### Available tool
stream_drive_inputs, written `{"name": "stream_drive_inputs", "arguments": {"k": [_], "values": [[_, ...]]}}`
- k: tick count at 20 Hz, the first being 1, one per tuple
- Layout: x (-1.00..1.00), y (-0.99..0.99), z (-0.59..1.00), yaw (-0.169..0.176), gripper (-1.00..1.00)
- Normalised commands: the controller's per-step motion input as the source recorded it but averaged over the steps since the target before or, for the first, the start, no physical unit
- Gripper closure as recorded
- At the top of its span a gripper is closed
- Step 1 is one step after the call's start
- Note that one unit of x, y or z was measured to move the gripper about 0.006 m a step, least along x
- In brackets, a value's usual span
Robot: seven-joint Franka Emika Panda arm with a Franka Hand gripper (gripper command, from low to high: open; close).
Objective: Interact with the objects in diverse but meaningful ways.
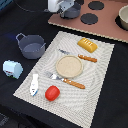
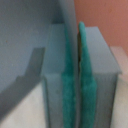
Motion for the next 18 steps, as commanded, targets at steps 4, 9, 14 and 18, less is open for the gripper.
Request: {"name": "stream_drive_inputs", "arguments": {"k": [4, 9, 14, 18], "values": [[-0.3, -0.06, -0.31, -0.022, 1.0], [-0.73, 0.18, -0.44, 0.005, 1.0], [-0.85, 0.28, -0.4, 0.012, 1.0], [-0.92, 0.27, -0.21, 0.001, 1.0]]}}
